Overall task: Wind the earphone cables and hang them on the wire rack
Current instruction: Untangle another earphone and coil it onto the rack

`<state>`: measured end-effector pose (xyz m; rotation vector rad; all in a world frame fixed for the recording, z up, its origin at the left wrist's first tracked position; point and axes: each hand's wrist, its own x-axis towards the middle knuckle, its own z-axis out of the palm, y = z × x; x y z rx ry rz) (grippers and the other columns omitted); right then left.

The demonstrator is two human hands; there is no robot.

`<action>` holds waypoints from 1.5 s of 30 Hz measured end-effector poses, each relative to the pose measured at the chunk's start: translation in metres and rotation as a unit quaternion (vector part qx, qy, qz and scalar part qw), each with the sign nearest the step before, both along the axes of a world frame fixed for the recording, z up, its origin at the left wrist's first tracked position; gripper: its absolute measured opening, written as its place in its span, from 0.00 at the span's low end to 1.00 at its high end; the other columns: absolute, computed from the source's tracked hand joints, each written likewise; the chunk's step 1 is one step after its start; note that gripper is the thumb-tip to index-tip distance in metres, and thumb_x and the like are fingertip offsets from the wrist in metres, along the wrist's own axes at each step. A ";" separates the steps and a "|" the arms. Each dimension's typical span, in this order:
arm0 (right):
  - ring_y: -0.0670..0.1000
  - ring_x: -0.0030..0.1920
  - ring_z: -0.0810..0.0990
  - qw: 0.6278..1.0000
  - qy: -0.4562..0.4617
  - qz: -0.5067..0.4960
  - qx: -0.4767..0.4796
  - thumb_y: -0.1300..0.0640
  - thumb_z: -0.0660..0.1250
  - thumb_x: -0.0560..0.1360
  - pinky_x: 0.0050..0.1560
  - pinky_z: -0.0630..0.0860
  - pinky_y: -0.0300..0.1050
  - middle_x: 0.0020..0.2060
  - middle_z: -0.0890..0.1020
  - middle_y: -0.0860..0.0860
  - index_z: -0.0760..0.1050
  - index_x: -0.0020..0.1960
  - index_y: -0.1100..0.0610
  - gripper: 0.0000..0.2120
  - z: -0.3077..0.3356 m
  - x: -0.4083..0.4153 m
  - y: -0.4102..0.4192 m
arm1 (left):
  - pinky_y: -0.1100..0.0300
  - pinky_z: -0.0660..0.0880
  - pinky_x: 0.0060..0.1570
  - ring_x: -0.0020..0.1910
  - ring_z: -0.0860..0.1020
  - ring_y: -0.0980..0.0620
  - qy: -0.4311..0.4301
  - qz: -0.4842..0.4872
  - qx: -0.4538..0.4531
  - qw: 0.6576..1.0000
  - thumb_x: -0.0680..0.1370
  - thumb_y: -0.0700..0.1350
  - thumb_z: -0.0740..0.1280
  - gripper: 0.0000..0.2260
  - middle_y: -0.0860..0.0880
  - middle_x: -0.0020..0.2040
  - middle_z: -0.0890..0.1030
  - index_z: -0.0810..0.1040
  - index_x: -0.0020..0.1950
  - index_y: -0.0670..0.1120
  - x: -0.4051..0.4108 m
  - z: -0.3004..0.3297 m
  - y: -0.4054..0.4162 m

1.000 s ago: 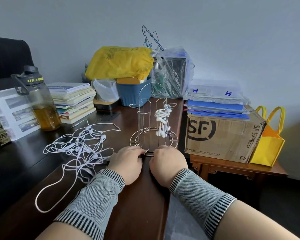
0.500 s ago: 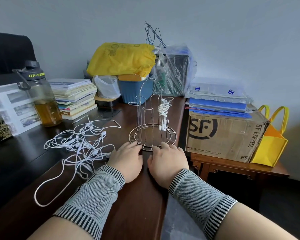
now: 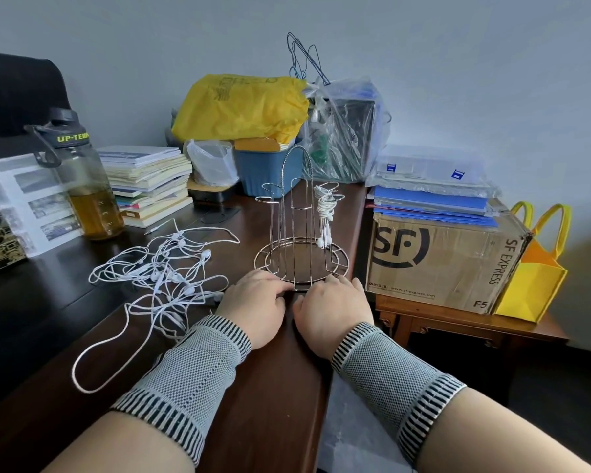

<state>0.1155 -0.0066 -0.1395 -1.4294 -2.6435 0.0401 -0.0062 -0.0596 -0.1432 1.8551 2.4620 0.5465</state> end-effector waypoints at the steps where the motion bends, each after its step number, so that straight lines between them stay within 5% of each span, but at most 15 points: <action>1: 0.57 0.68 0.67 1.000 -0.001 -0.002 -0.007 0.48 0.46 0.80 0.71 0.57 0.56 0.64 0.74 0.58 0.73 0.64 0.59 0.24 0.000 0.000 0.000 | 0.53 0.65 0.69 0.70 0.66 0.55 -0.002 0.000 -0.001 1.000 0.81 0.45 0.58 0.17 0.56 0.68 0.73 0.75 0.68 0.57 0.000 0.000 0.000; 9: 0.57 0.75 0.57 0.999 0.027 0.030 0.025 0.49 0.45 0.80 0.74 0.52 0.57 0.72 0.65 0.55 0.63 0.73 0.61 0.26 0.000 0.002 0.001 | 0.56 0.58 0.74 0.76 0.59 0.53 0.019 0.000 0.013 1.000 0.81 0.42 0.57 0.19 0.56 0.74 0.68 0.71 0.72 0.53 0.007 0.001 0.000; 11: 0.61 0.71 0.65 0.987 0.091 0.107 0.081 0.53 0.47 0.79 0.71 0.60 0.57 0.67 0.71 0.58 0.68 0.68 0.63 0.24 -0.001 -0.001 -0.002 | 0.58 0.61 0.71 0.72 0.66 0.52 0.017 0.010 0.061 0.998 0.79 0.40 0.59 0.18 0.53 0.70 0.73 0.75 0.68 0.50 0.010 0.004 -0.001; 13: 0.63 0.57 0.77 0.972 0.131 0.167 0.096 0.60 0.61 0.76 0.59 0.74 0.54 0.56 0.78 0.60 0.76 0.60 0.64 0.14 -0.002 -0.006 -0.006 | 0.57 0.68 0.64 0.65 0.73 0.49 -0.006 0.057 0.088 0.995 0.78 0.39 0.61 0.16 0.51 0.65 0.78 0.79 0.62 0.48 0.010 0.013 -0.006; 17: 0.60 0.57 0.76 0.973 0.143 0.180 -0.026 0.65 0.60 0.75 0.57 0.73 0.48 0.60 0.74 0.56 0.75 0.62 0.61 0.17 0.005 -0.014 -0.008 | 0.59 0.71 0.57 0.58 0.78 0.47 -0.095 0.177 0.119 0.972 0.77 0.37 0.60 0.18 0.51 0.62 0.80 0.81 0.60 0.53 -0.016 0.041 -0.017; 22: 0.51 0.56 0.79 0.922 0.320 0.104 -0.191 0.64 0.61 0.75 0.60 0.70 0.37 0.56 0.82 0.52 0.80 0.58 0.55 0.15 0.013 -0.048 -0.025 | 0.51 0.76 0.58 0.57 0.78 0.44 -0.093 0.261 0.109 0.955 0.79 0.34 0.59 0.18 0.47 0.63 0.80 0.81 0.61 0.49 -0.078 0.056 -0.037; 24: 0.51 0.52 0.81 0.899 0.358 0.092 -0.234 0.64 0.61 0.76 0.59 0.74 0.39 0.51 0.84 0.52 0.81 0.55 0.55 0.14 0.013 -0.069 -0.030 | 0.50 0.77 0.58 0.57 0.78 0.42 -0.067 0.257 0.054 0.963 0.78 0.33 0.59 0.20 0.45 0.65 0.78 0.80 0.64 0.49 -0.090 0.042 -0.045; 27: 0.51 0.48 0.82 0.887 0.378 0.076 -0.255 0.66 0.60 0.75 0.55 0.78 0.43 0.47 0.84 0.51 0.82 0.51 0.53 0.14 0.013 -0.088 -0.028 | 0.57 0.75 0.40 0.45 0.78 0.44 -0.062 0.236 0.026 0.969 0.76 0.32 0.60 0.22 0.46 0.66 0.78 0.80 0.63 0.53 -0.102 0.020 -0.049; 32: 0.51 0.44 0.80 0.911 0.339 0.103 -0.213 0.65 0.59 0.75 0.48 0.75 0.39 0.44 0.84 0.51 0.82 0.51 0.53 0.15 0.013 -0.097 -0.025 | 0.53 0.75 0.54 0.55 0.78 0.45 0.002 0.207 0.034 0.978 0.78 0.39 0.64 0.14 0.48 0.61 0.79 0.84 0.55 0.54 -0.109 0.015 -0.044; 37: 0.38 0.27 0.76 0.886 0.385 0.110 -0.233 0.65 0.60 0.75 0.34 0.71 0.30 0.31 0.78 0.44 0.80 0.47 0.53 0.13 0.010 -0.094 -0.021 | 0.54 0.74 0.46 0.48 0.78 0.45 0.008 0.219 0.129 0.967 0.79 0.45 0.66 0.07 0.47 0.51 0.82 0.85 0.51 0.50 -0.104 0.023 -0.047; 42: 0.46 0.39 0.77 0.828 0.504 0.077 -0.235 0.63 0.63 0.74 0.49 0.75 0.42 0.40 0.81 0.48 0.79 0.50 0.52 0.10 0.010 -0.089 -0.017 | 0.50 0.76 0.49 0.47 0.78 0.48 0.008 0.148 0.245 0.958 0.79 0.49 0.68 0.06 0.50 0.47 0.83 0.85 0.51 0.53 -0.090 0.035 -0.046; 45: 0.47 0.37 0.76 0.808 0.538 0.095 -0.222 0.62 0.64 0.73 0.50 0.76 0.46 0.35 0.79 0.46 0.77 0.50 0.50 0.09 0.010 -0.080 -0.019 | 0.54 0.72 0.49 0.48 0.76 0.48 0.045 0.072 0.250 0.965 0.77 0.47 0.70 0.06 0.53 0.46 0.83 0.86 0.50 0.54 -0.077 0.037 -0.041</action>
